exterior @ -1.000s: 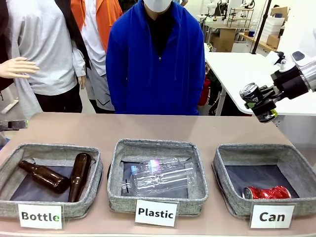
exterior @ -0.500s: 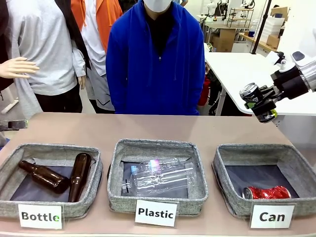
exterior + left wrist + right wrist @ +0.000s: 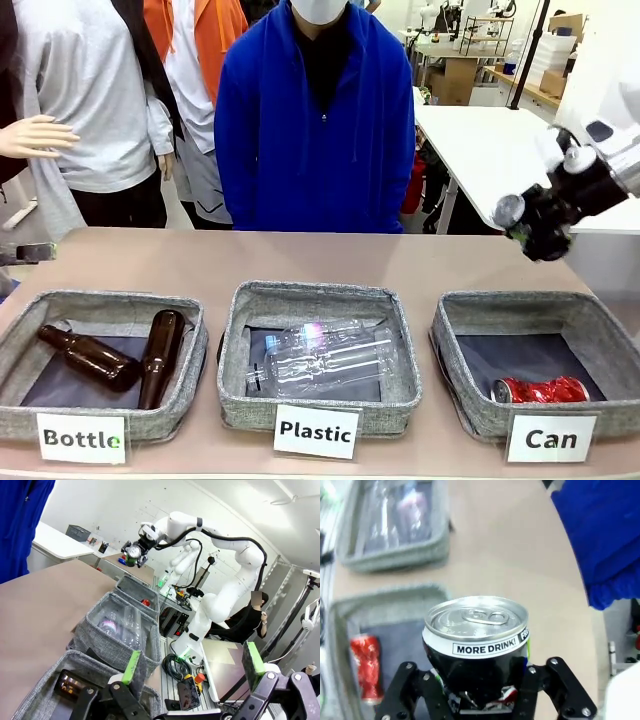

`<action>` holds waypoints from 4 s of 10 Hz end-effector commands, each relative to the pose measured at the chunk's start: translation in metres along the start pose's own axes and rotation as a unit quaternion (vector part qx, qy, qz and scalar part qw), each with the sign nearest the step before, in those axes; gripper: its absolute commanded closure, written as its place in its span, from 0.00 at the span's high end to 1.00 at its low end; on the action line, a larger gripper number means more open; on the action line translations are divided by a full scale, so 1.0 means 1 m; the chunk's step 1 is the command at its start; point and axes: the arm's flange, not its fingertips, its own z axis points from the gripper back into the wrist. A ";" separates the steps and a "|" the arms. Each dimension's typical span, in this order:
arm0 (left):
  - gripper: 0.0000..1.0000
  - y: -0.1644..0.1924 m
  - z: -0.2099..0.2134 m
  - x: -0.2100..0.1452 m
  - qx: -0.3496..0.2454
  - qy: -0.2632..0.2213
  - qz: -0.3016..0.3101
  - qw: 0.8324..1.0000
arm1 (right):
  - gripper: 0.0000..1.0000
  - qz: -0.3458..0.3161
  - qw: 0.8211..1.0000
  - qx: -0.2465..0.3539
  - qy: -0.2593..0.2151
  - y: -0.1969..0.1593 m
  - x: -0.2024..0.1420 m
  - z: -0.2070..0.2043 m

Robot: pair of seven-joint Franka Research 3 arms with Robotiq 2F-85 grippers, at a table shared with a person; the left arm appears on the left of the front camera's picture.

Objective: Sort the can waste into the basket.
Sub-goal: Pick up the can waste from the table and place it in the right Fabric basket.

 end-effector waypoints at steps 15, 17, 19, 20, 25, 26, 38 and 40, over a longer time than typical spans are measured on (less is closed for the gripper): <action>1.00 -0.003 -0.002 0.001 0.004 0.000 0.002 1.000 | 1.00 0.068 0.984 0.107 0.123 0.090 -0.028 -0.030; 1.00 -0.003 -0.002 0.001 0.004 0.000 0.002 1.000 | 0.89 0.047 0.983 0.099 0.144 0.088 -0.022 -0.034; 1.00 -0.003 -0.002 0.001 0.004 0.000 0.002 1.000 | 1.00 0.034 0.985 0.086 0.147 0.086 -0.014 -0.032; 1.00 -0.003 -0.002 0.001 0.004 0.000 0.002 1.000 | 1.00 0.025 0.986 0.077 0.144 0.084 -0.011 -0.032; 1.00 -0.003 -0.002 0.001 0.004 0.000 0.002 1.000 | 1.00 -0.508 0.853 0.017 -0.115 0.041 0.033 0.004; 1.00 -0.003 -0.002 0.001 0.004 0.000 0.002 1.000 | 1.00 -0.575 0.781 0.071 -0.234 0.030 0.025 0.019; 1.00 -0.003 -0.002 0.001 0.004 0.000 0.002 1.000 | 1.00 -0.554 0.806 0.145 -0.148 0.015 -0.027 0.024; 1.00 -0.003 -0.002 0.001 0.004 0.000 0.002 1.000 | 1.00 -0.554 0.806 0.145 -0.148 0.015 -0.027 0.024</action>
